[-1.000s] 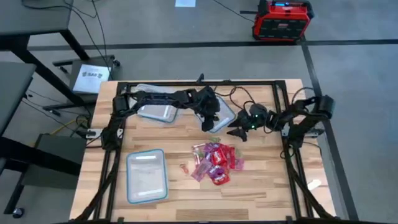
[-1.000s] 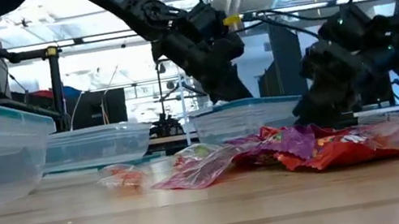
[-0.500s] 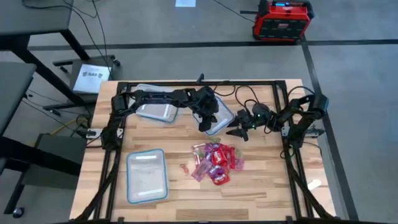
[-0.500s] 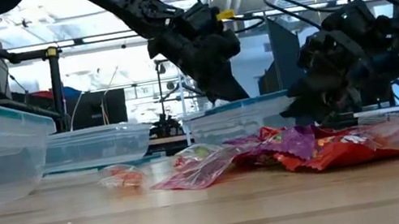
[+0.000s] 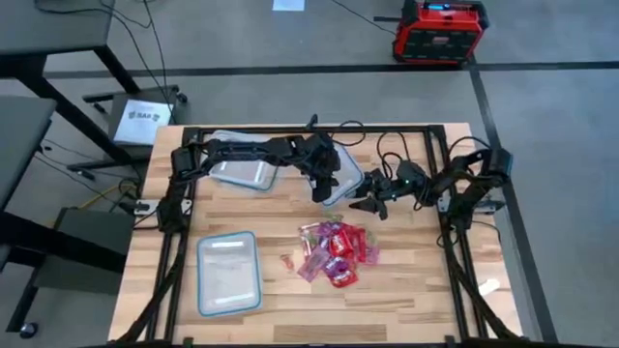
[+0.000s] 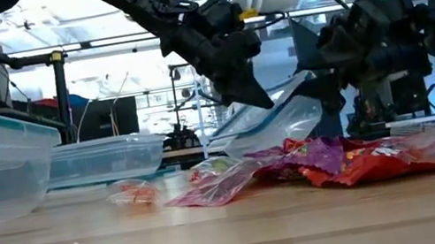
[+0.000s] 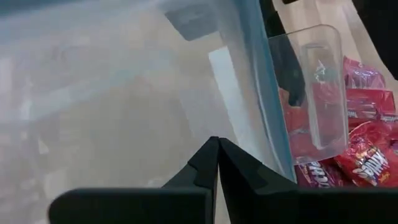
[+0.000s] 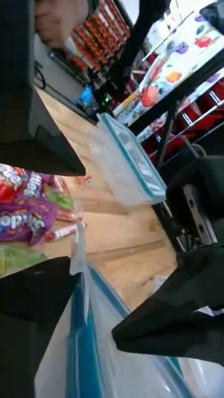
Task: Sort candy
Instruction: Open the top right transparent bin
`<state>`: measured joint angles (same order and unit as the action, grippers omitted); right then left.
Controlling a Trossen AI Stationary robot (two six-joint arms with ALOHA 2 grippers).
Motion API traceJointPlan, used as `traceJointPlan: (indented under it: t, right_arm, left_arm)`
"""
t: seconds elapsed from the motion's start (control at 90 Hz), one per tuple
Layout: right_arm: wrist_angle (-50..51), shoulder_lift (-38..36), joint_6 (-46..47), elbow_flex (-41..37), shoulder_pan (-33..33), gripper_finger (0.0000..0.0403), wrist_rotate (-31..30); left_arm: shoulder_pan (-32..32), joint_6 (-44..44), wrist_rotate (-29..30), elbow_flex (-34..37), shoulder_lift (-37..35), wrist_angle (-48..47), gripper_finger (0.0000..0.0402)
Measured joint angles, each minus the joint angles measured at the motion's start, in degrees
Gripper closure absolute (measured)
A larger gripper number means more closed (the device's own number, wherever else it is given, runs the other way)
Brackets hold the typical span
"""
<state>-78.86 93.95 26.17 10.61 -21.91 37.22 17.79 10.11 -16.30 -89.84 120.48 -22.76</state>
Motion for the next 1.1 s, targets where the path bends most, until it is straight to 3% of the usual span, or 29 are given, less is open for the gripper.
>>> traceJointPlan:
  t: [0.222, 0.344, 0.578, 0.678, 0.867, 0.967, 1.1]
  right_arm:
    - [4.9, -8.6, 4.8, -1.5, 2.2, 0.0208, 2.0]
    - [19.2, -15.2, 0.1, -1.0, 2.3, 0.021, 1.4]
    - [50.5, -25.5, -8.8, -0.6, 1.7, 0.021, -12.7]
    - [60.4, -30.0, -9.1, 1.4, 1.2, 0.021, -14.1]
    - [64.3, -37.6, -11.2, 8.9, 2.9, 0.021, -17.5]
    - [64.6, -38.0, -16.8, 13.2, 3.7, 0.021, -25.8]
    - [65.5, -32.5, -24.4, 17.0, 3.3, 0.021, -37.4]
  left_arm:
    - [-0.6, -0.9, -1.0, 0.1, -2.3, 0.3, 0.0401]
    - [-0.8, -0.8, 0.5, 0.2, -3.3, -0.7, 0.0401]
    - [-0.7, -1.5, 3.3, 0.2, -5.1, -5.5, 0.0401]
    - [-0.8, -1.8, 3.3, 0.2, -6.0, -8.5, 0.0401]
    - [-1.1, -2.2, 3.0, 0.2, -7.9, -10.5, 0.0401]
    - [-1.3, -2.8, 2.8, 0.1, -8.9, -9.5, 0.0401]
    - [-2.1, -8.4, 3.0, 0.0, -10.7, -10.1, 0.0401]
